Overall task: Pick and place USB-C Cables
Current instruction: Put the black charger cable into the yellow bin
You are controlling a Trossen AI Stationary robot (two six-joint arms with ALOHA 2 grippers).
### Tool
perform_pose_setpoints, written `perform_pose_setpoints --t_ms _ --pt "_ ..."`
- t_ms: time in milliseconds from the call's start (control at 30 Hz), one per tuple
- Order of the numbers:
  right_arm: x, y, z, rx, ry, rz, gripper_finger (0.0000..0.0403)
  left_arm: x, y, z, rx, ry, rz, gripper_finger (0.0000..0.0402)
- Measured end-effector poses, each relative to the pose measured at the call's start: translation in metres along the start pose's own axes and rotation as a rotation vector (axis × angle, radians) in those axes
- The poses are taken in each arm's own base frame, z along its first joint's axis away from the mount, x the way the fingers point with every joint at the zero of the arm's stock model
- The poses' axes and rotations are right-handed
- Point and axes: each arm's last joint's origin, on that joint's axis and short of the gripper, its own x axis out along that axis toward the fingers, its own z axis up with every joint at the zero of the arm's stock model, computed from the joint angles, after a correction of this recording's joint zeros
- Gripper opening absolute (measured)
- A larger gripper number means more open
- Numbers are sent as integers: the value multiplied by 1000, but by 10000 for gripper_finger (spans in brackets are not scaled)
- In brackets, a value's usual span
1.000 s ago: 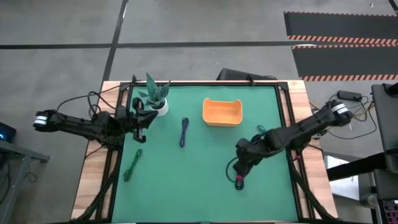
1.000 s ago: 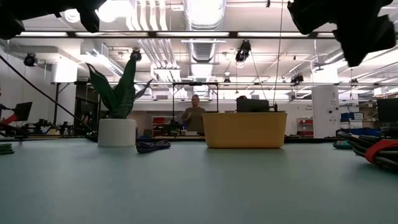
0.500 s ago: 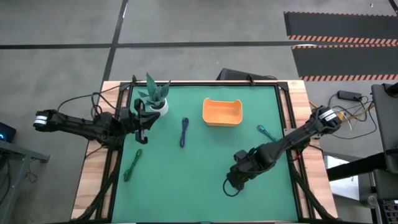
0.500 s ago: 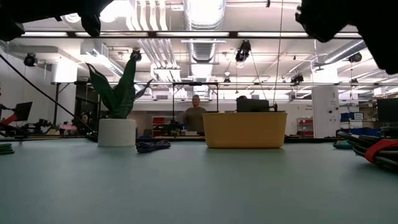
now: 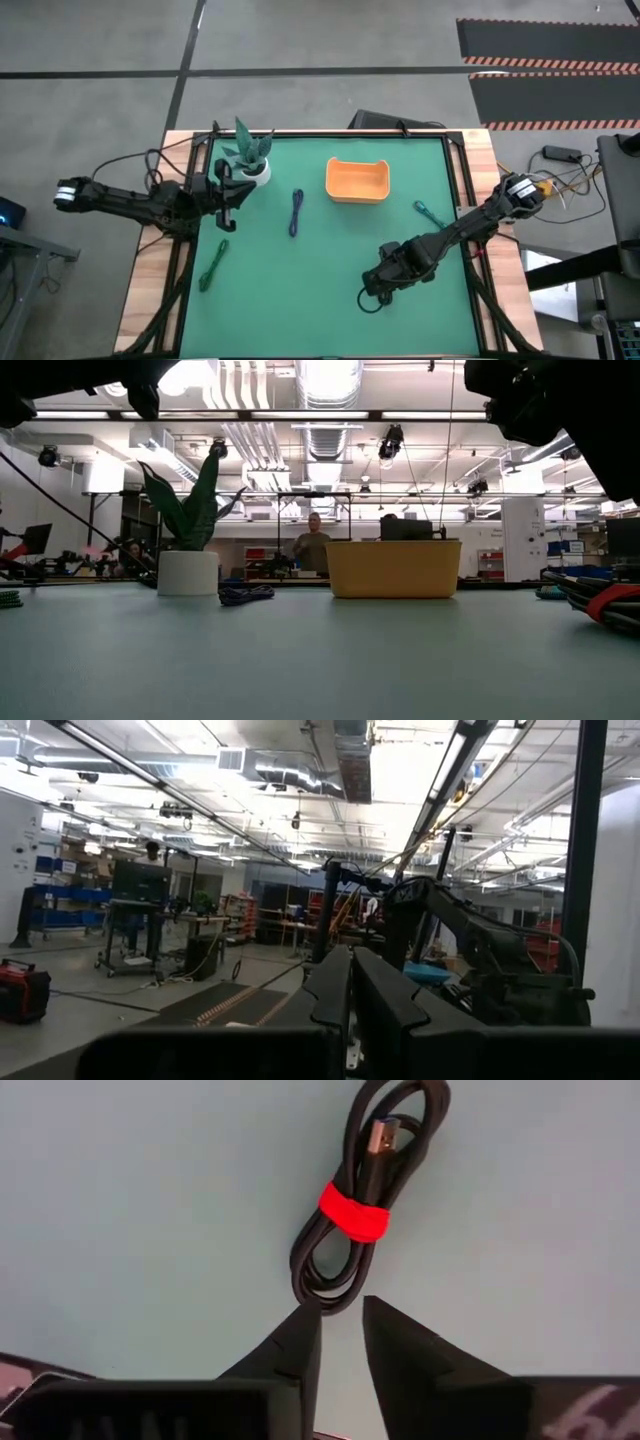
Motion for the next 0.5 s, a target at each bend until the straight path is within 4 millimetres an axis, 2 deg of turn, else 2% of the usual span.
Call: perform_pose_setpoints --t_ms 367,500 --pt "5 1 2 81 -32 -8 189 0 0 0 2 0 0 2" --pt "10 1 2 125 -38 -20 213 0 0 -1 5 11 0 2"
